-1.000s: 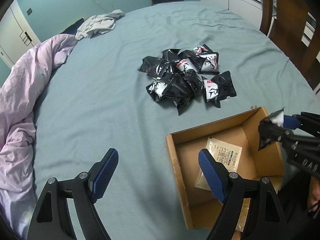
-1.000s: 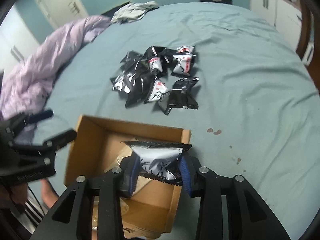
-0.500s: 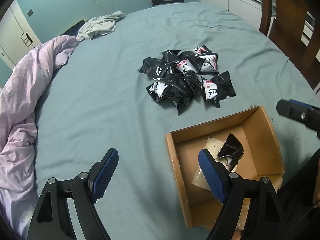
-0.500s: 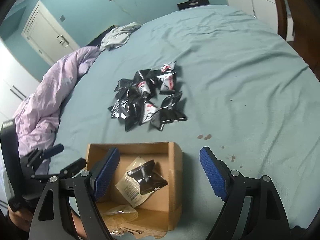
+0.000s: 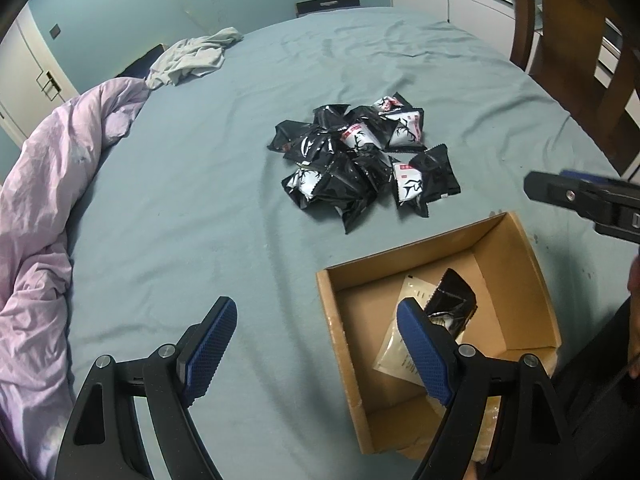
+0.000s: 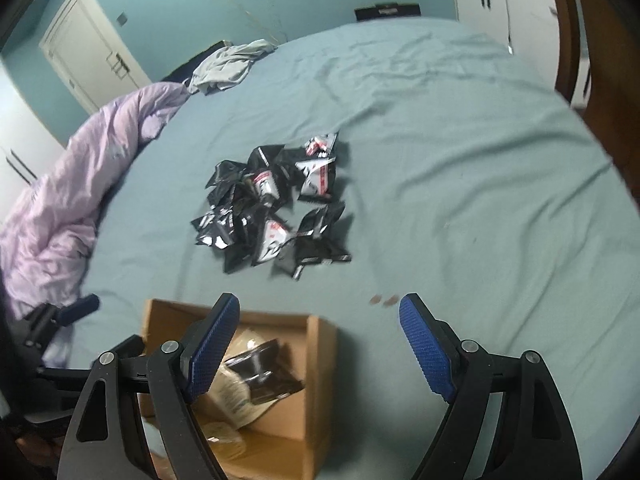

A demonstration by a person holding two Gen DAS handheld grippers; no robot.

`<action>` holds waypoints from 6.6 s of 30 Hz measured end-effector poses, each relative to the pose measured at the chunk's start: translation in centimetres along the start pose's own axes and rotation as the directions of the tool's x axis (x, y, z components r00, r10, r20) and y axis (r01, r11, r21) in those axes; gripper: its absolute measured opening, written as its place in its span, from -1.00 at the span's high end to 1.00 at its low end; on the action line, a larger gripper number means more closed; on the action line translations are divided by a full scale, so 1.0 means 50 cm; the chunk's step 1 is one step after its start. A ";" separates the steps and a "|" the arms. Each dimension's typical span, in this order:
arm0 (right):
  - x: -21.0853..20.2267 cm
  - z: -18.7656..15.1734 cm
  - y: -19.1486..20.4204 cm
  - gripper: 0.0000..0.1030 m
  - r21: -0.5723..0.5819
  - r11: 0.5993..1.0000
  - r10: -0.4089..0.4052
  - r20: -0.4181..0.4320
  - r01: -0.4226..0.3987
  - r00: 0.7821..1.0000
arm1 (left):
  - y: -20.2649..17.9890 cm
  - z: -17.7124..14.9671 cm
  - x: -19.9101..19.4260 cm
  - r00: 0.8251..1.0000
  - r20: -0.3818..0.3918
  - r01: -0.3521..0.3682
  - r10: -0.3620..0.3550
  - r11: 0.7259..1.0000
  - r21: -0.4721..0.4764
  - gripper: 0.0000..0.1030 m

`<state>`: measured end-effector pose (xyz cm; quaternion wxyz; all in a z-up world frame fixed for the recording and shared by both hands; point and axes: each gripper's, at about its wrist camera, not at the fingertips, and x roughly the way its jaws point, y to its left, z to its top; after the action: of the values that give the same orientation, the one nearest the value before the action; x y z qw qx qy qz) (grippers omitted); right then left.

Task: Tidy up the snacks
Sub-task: 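Move the open right tool to the snack pile, then grasp a black snack packet beside the pile with the right tool, then carry the black packet over the box and release it with the right tool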

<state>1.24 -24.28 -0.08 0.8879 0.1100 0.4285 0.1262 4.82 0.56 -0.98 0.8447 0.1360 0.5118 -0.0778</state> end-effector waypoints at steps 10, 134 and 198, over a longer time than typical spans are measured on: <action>0.059 0.044 -0.024 -0.59 0.010 0.999 -0.038 -0.032 0.039 0.999 | -0.009 0.007 0.006 0.999 -0.024 0.047 -0.048 0.999 -0.019 -0.62; 0.186 0.092 -0.171 -0.21 0.338 0.932 0.189 -0.156 -0.128 0.969 | 0.114 0.132 -0.038 0.972 0.045 0.235 -0.231 0.943 -0.237 0.98; 0.140 -0.036 0.161 0.33 -0.193 0.962 0.140 -0.266 -0.195 0.954 | 0.135 -0.022 -0.002 0.998 0.040 0.064 -0.057 0.974 -0.218 -0.71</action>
<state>2.99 -14.29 -3.87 0.8195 0.0320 0.5096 0.2603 5.66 7.34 -0.36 0.8603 0.0252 0.5068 -0.0490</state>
